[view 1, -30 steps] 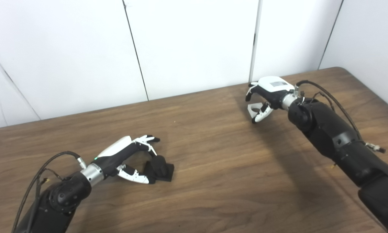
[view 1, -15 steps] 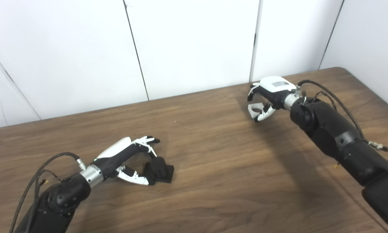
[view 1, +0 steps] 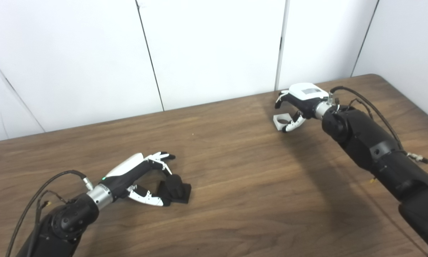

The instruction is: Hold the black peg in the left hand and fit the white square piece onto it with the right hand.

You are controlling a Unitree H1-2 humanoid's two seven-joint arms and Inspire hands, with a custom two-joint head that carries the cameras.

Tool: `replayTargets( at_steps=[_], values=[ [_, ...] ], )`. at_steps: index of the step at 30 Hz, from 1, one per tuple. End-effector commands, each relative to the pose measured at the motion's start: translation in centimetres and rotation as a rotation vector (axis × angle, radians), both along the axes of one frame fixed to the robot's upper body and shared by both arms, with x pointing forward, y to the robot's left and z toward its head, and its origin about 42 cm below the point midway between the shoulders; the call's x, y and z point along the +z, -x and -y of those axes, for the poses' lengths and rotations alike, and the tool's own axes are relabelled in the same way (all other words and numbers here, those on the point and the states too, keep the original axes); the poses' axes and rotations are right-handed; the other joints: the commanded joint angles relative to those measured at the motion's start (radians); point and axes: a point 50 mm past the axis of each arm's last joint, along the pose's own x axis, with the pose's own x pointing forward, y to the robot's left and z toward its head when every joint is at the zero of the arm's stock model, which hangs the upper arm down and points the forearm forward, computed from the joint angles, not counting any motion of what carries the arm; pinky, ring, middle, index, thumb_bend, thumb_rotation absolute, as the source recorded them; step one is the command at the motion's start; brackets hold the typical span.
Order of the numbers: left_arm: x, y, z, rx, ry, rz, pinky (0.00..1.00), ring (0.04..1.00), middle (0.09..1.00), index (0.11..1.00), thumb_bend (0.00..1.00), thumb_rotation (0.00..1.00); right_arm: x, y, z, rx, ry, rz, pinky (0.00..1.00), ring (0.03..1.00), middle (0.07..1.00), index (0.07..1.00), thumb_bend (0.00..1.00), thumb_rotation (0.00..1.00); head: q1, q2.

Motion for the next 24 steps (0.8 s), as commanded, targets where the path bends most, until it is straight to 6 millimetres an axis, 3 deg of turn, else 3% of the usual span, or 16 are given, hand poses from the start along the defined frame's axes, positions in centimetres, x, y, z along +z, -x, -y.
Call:
replayTargets(
  at_steps=[1, 16, 24],
  values=[
    [-1.6, 1.1, -1.6, -0.021, -0.111, -0.069, 1.0, 1.0, 0.945, 0.491, 0.52, 0.08, -0.3, 0.1, 2.3, -0.064, 0.068, -0.044, 0.94, 0.936, 0.922, 0.745, 0.68, 0.13, 0.002, 0.003],
    [-1.2, 1.4, -1.6, -0.021, -0.123, -0.065, 1.0, 1.0, 0.947, 0.492, 0.52, 0.08, -2.2, 0.0, 2.2, -0.08, 0.074, -0.082, 0.95, 0.93, 0.906, 0.672, 0.68, 0.13, 0.015, 0.018],
    [-1.1, 1.6, -1.4, -0.02, -0.12, -0.067, 1.0, 1.0, 0.944, 0.491, 0.52, 0.08, -2.8, 0.4, 2.3, -0.104, 0.082, -0.108, 0.97, 0.952, 0.911, 0.643, 0.69, 0.19, 0.016, 0.028]
  ],
)
